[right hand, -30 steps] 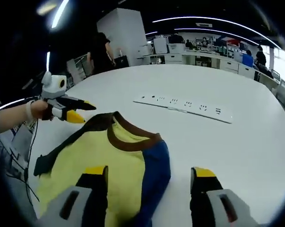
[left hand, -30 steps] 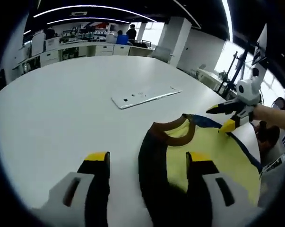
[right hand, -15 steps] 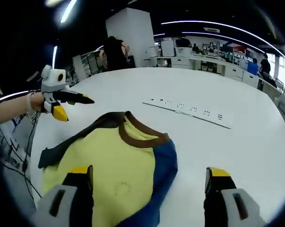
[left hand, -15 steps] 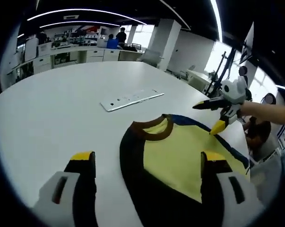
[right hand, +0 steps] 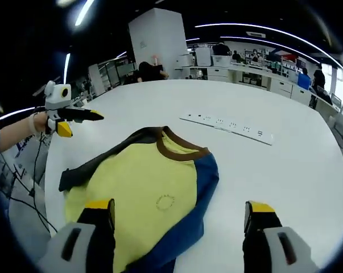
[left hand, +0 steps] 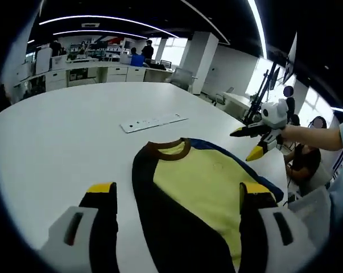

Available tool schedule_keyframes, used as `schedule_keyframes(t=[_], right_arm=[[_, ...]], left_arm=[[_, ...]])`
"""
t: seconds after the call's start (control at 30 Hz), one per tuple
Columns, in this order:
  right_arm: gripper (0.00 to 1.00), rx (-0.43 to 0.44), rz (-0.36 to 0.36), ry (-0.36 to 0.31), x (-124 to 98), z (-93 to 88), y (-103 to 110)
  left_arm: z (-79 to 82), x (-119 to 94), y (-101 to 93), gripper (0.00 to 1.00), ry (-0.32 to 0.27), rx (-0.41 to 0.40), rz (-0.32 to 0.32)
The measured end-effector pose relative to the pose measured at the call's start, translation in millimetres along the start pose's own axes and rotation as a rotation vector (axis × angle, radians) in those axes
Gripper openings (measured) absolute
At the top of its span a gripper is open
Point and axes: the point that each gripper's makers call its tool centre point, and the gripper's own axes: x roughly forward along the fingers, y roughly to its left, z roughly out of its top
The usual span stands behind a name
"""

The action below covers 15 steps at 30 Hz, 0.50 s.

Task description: Fold the garment on the visible template until the final outline fits inside the template.

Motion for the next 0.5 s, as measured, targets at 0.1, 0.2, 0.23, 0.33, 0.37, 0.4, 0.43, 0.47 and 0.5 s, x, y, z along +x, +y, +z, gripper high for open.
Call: schedule_keyframes(t=[0.1, 0.2, 0.23, 0.33, 0.37, 0.4, 0.43, 0.47, 0.5], right_arm=[[0.88, -0.010, -0.022, -0.032, -11.3, 4.4, 2.8], [0.92, 0.035, -0.016, -0.075, -21.3, 9.0, 7.7], [0.90, 0.033, -0.022, -0.069, -23.8, 7.4, 7.9], [0.89, 0.024, -0.037, -0.070, -32.2, 2.7, 9.7], [0.89, 0.033, -0.035, -0.073, -34.7, 1.8, 10.8], [0.89, 0.044, -0.036, -0.084, -38.7, 1.2, 12.3], [0.89, 0.048, -0.038, -0.089, -41.3, 0.5, 13.5], [0.89, 0.049, -0.041, -0.093, -44.2, -0.8, 14.6], [0.88, 0.050, -0.042, -0.097, -48.1, -2.9, 16.8]], left_arm=[[-6.1, -10.4, -9.6, 0.85, 0.005, 0.008, -0.003], [-8.4, -24.7, -16.6, 0.85, -0.012, 0.007, 0.001], [-8.8, -27.7, -18.3, 0.85, -0.017, 0.005, 0.001], [-9.9, -36.9, -25.3, 0.84, -0.033, 0.002, 0.004], [-9.9, -40.0, -28.7, 0.84, -0.040, 0.001, 0.004], [-9.7, -41.9, -31.7, 0.84, -0.046, 0.002, 0.002], [-9.9, -44.6, -35.9, 0.84, -0.052, 0.005, -0.001], [-9.8, -46.4, -38.2, 0.84, -0.057, 0.007, -0.001], [-10.2, -48.1, -41.3, 0.84, -0.061, 0.007, -0.003]])
